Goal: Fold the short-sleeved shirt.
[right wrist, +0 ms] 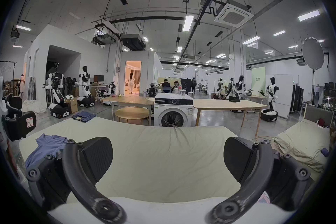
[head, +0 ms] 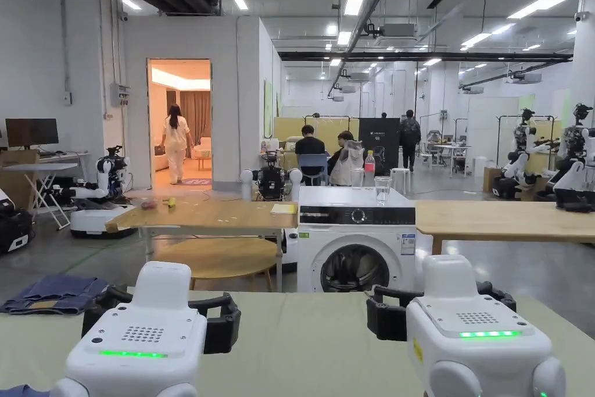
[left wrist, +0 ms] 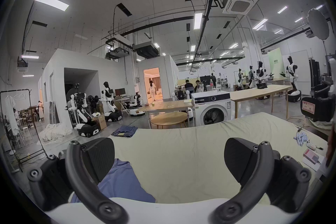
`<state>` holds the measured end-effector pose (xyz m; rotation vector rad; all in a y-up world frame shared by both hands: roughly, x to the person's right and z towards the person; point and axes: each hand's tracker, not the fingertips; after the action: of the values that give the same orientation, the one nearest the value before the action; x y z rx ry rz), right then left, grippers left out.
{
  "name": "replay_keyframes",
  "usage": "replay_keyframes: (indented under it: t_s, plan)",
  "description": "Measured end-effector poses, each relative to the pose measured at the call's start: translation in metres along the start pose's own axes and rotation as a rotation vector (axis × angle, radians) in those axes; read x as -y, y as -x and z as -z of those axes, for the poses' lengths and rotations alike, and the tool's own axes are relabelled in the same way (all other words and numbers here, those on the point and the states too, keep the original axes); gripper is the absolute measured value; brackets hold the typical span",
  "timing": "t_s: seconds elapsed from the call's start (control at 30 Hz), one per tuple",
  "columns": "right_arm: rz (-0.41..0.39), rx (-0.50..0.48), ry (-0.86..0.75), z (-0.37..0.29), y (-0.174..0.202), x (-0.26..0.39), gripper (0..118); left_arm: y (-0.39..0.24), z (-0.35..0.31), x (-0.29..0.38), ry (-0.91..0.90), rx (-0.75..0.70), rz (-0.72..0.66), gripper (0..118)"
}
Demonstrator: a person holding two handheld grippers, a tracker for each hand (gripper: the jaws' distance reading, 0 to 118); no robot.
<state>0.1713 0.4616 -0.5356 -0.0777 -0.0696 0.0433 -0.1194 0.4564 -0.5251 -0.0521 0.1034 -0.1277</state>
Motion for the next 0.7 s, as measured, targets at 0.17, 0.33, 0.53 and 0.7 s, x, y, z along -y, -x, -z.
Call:
replay_keyframes:
  t_s: [0.17, 0.33, 0.53, 0.7]
  plan:
    - [-0.004, -0.006, -0.002, -0.0013, 0.0012, 0.0009, 118, 0.0005, -0.0024, -0.0011, -0.006, 0.001, -0.007, 118]
    - [-0.011, -0.002, 0.002, -0.0018, 0.0018, 0.0023, 118, -0.0002, -0.0047, -0.0024, -0.01, 0.006, -0.011, 118]
    - [0.001, -0.004, 0.001, -0.0032, 0.0003, 0.0011, 118, 0.0002, -0.0047, -0.002, -0.01, 0.003, -0.012, 118]
    - [0.004, 0.0, -0.003, -0.0044, 0.0003, 0.0008, 118, 0.0012, -0.0055, -0.0019, -0.011, 0.002, -0.013, 118]
